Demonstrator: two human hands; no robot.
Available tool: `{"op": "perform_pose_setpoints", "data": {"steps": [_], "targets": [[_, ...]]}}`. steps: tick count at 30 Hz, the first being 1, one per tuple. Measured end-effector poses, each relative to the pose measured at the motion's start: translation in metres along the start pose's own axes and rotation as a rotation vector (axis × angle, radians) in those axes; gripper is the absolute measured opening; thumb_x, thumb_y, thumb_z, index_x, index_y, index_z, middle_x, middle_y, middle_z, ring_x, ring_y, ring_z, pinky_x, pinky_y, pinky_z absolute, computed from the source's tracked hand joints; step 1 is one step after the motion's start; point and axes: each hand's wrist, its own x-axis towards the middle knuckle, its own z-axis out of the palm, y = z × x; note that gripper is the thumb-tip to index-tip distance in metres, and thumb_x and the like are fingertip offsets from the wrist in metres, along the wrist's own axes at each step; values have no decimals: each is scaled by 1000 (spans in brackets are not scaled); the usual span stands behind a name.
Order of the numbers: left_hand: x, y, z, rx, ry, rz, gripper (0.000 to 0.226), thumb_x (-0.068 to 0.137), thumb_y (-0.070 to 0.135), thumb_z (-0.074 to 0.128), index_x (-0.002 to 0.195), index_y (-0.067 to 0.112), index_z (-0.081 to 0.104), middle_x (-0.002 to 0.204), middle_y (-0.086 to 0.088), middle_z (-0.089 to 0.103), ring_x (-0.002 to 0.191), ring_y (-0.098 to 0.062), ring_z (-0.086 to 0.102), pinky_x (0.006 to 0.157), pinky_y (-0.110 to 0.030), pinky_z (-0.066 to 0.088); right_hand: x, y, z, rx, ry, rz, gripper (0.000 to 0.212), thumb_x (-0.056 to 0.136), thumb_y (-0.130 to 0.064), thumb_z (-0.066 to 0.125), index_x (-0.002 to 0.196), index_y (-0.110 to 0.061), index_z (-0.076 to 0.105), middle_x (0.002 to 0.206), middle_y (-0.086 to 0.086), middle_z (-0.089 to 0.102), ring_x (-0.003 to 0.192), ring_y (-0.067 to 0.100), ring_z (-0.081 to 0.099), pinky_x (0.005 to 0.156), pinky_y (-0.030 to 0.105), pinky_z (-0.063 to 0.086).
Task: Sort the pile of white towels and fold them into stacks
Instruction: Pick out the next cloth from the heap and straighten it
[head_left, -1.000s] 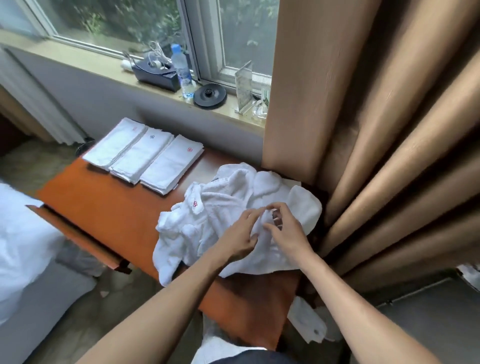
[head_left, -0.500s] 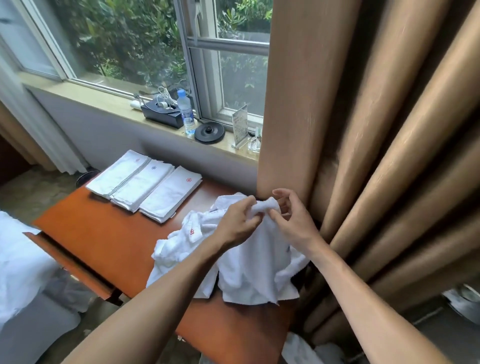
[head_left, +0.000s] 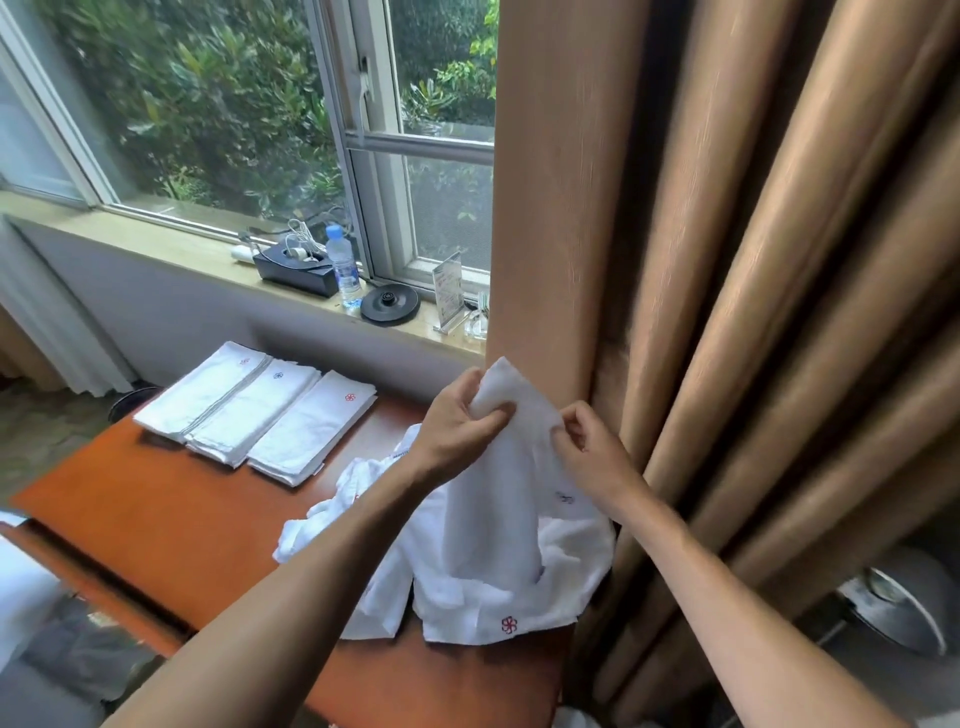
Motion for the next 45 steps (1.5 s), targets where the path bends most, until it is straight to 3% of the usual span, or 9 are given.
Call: {"op": "perform_pose_setpoints", "data": {"steps": [6,17,19,21,25,30,36,40,45], "targets": [[-7,-4,0,169,139,31,7,96,21,72,91,17,69,81,8,69,77,-8,63,76,-31,52,-3,-3,-1,-56,1,-86,11,104,-33,59,94,-29,58,85,-12,67,74,-1,58,67,20,44],[-17,-2,-6,114,386,15,11,100,20,67,90,17,72,81,15,71,77,3,63,74,-10,45,-28,21,0,-159,-229,10,8,96,-24,66,93,-16,68,99,4,75,86,22,71,78,45,57],[-16,1,-11,129,426,29,11,100,21,67,91,17,71,81,16,71,76,5,62,73,-10,45,-31,28,-4,-156,-223,9,14,98,-26,67,87,-18,67,98,-4,75,86,17,69,79,40,54],[-17,2,-16,167,450,49,11,100,23,67,91,17,71,79,16,70,78,1,64,76,-16,48,-35,31,-8,-142,-175,30,22,100,-35,66,81,-24,66,78,-16,69,71,3,60,68,30,46],[-24,-1,-20,246,460,38,9,99,23,67,93,16,69,83,13,70,82,-3,66,79,-24,51,-37,28,-15,-54,-88,68,22,101,-41,65,79,-37,70,77,-9,73,69,1,62,65,26,46],[-27,0,-13,334,423,-1,12,93,24,75,85,21,66,74,16,65,72,5,60,63,-11,42,-36,14,-21,6,-69,51,46,96,-55,62,86,-10,66,79,13,70,70,15,59,65,34,44],[-26,14,2,301,391,25,18,92,27,75,79,24,63,69,21,65,67,5,60,58,-13,42,-31,1,-25,87,-8,17,31,103,-38,62,80,-18,67,67,-12,67,60,2,57,55,16,41],[-29,19,16,233,305,36,15,90,22,77,80,22,66,74,27,68,74,11,63,61,-8,43,-33,-1,-24,112,-18,11,30,103,-34,63,87,-9,66,71,-8,62,64,5,53,57,21,41],[-36,14,28,165,222,-13,19,92,13,73,88,29,63,82,9,68,74,4,62,67,-14,49,-39,-8,-20,147,-28,12,17,103,-29,62,94,-18,71,80,-5,67,73,9,58,66,27,46]]}}
